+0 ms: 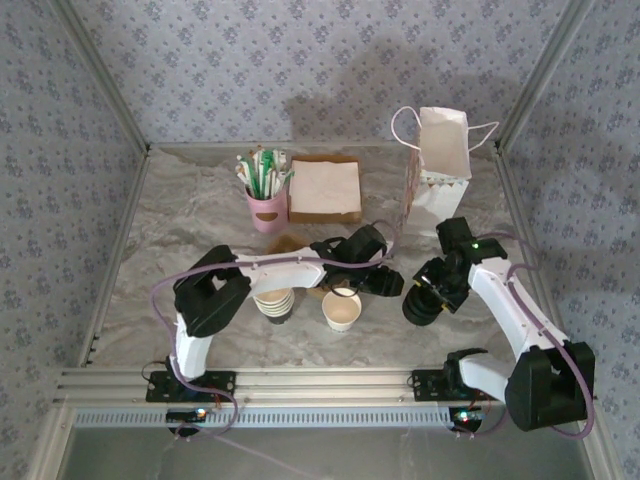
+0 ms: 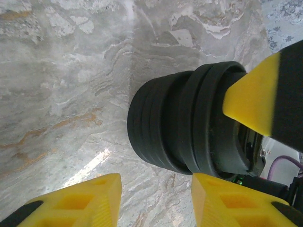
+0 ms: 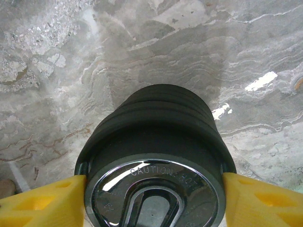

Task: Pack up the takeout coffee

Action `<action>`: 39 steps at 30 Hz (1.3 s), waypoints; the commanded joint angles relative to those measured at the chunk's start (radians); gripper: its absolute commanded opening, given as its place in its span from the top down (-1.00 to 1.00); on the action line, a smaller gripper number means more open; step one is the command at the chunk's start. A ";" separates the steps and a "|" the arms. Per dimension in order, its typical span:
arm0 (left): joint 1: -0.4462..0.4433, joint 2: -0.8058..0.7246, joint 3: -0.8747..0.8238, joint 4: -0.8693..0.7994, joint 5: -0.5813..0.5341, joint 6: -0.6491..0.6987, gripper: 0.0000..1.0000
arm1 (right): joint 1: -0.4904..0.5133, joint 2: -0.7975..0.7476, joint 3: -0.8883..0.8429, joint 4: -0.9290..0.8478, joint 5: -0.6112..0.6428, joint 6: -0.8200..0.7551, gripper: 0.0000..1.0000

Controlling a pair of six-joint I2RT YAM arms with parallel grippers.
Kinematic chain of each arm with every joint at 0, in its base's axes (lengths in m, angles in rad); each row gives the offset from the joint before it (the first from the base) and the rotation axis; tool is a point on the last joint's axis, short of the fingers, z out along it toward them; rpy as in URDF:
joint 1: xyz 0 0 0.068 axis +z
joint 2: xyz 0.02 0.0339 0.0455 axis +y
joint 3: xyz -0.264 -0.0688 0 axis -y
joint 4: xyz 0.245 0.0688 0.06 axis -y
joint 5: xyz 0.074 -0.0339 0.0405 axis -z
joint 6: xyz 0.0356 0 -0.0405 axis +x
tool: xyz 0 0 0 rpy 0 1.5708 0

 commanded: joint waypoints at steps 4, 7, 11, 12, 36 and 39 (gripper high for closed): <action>-0.014 0.058 0.065 0.033 0.050 -0.011 0.15 | -0.028 -0.011 0.011 -0.012 -0.043 -0.029 -0.41; -0.020 0.076 0.081 0.035 0.059 -0.013 0.15 | -0.037 -0.016 0.007 -0.010 -0.057 -0.030 -0.40; -0.025 0.088 0.086 0.041 0.065 -0.020 0.15 | -0.049 -0.022 -0.001 -0.005 -0.077 -0.036 -0.40; -0.025 0.090 0.086 0.043 0.067 -0.021 0.15 | -0.051 -0.022 -0.003 -0.003 -0.081 -0.036 -0.40; -0.013 0.064 -0.024 0.222 0.153 -0.110 0.12 | -0.108 -0.034 -0.026 0.000 -0.159 -0.061 -0.38; -0.008 0.056 -0.049 0.261 0.168 -0.129 0.12 | -0.111 -0.037 -0.029 0.000 -0.164 -0.062 -0.38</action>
